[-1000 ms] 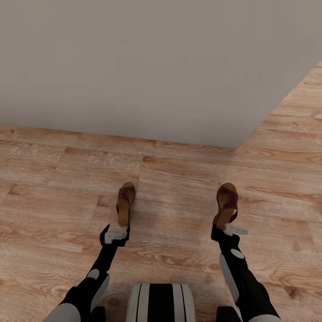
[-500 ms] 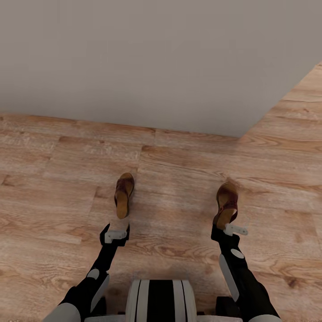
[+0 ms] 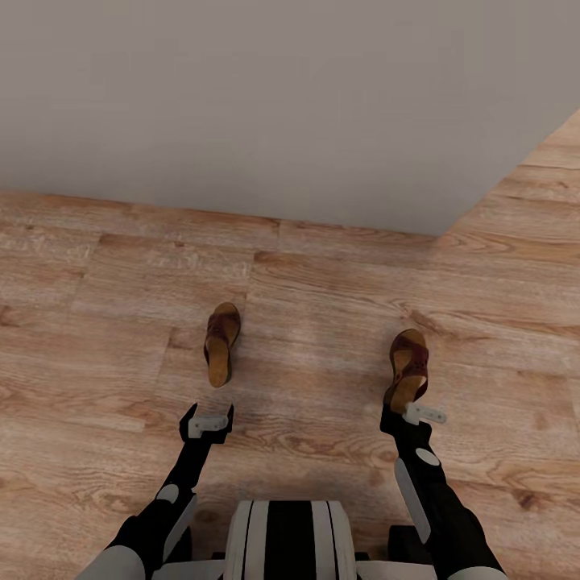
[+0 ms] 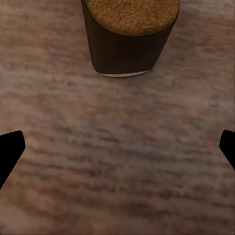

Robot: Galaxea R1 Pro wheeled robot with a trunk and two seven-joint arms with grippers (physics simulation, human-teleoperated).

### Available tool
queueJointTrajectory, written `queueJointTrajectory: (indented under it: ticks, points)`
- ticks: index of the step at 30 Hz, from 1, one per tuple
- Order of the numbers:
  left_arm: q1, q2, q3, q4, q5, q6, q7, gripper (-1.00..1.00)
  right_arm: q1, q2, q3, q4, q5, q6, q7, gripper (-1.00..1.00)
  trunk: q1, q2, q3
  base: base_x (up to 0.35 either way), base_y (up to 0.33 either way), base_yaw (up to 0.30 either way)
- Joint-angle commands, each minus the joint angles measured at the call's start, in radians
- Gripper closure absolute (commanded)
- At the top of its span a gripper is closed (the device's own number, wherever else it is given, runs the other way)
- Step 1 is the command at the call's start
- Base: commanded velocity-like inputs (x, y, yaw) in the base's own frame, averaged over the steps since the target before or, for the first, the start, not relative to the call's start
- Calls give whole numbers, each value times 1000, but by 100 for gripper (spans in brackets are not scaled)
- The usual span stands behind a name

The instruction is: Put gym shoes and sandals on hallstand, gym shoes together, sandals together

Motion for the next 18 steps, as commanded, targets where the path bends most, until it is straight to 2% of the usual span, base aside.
queueJointTrajectory:
  ticks: [1, 9, 18]
  points:
    - [0, 0, -3, 1, 6, -3, -1, -100, 0, 1, -1, -2, -7, 4, -3, 100, 0, 0, -1, 0, 0, 0]
    - [0, 0, -3, 1, 5, -3, 0, -100, 0, 1, -1, -2, -6, 4, -3, 100, 0, 0, -4, 18, 0, 0]
    - [0, 0, -3, 1, 6, -3, -1, -100, 0, 1, -1, -3, -6, 4, -3, 100, 0, 0, -7, 275, 0, 0]
